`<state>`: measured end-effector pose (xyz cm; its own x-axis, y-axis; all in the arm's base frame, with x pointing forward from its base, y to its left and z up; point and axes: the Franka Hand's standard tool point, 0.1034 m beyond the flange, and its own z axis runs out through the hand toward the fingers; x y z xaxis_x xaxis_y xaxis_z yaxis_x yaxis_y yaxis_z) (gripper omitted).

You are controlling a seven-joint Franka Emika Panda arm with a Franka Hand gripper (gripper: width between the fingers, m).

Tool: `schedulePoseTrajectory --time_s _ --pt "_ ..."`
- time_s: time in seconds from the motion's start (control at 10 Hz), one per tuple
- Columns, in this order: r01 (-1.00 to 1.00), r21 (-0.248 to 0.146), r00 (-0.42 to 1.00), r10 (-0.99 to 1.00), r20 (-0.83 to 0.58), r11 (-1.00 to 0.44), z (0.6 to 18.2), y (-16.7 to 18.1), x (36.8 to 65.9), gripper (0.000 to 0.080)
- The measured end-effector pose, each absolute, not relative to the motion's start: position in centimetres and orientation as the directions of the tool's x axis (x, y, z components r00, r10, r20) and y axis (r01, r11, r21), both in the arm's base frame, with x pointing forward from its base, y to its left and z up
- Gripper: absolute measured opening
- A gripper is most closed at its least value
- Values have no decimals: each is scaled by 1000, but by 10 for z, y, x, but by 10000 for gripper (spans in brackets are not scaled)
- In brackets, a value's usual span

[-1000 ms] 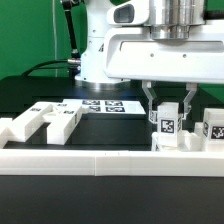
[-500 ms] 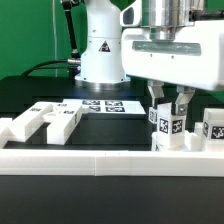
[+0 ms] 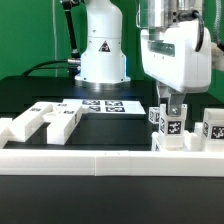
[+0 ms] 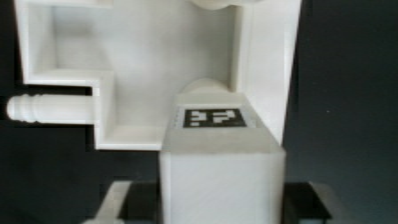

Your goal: Assemble chair

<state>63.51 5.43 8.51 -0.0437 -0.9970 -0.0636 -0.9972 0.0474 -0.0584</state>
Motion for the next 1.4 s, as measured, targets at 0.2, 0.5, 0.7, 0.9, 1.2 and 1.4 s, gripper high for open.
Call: schedulePoseTrajectory --time_s 0.2,0.5,0.7,0.9,1.2,1.4 --pt "-980 -52 -190 -979 -79 194 85 55 635 289" --pt "-972 -49 -224 -971 -81 228 84 56 635 367" --pt "-984 -48 -166 -983 -77 170 84 56 634 549" --pt "-998 -49 32 -997 -66 -29 84 61 633 644" --pt "-945 -55 326 -944 -56 -323 84 63 631 649" --pt "-846 -66 532 -846 -39 -529 84 61 632 649"
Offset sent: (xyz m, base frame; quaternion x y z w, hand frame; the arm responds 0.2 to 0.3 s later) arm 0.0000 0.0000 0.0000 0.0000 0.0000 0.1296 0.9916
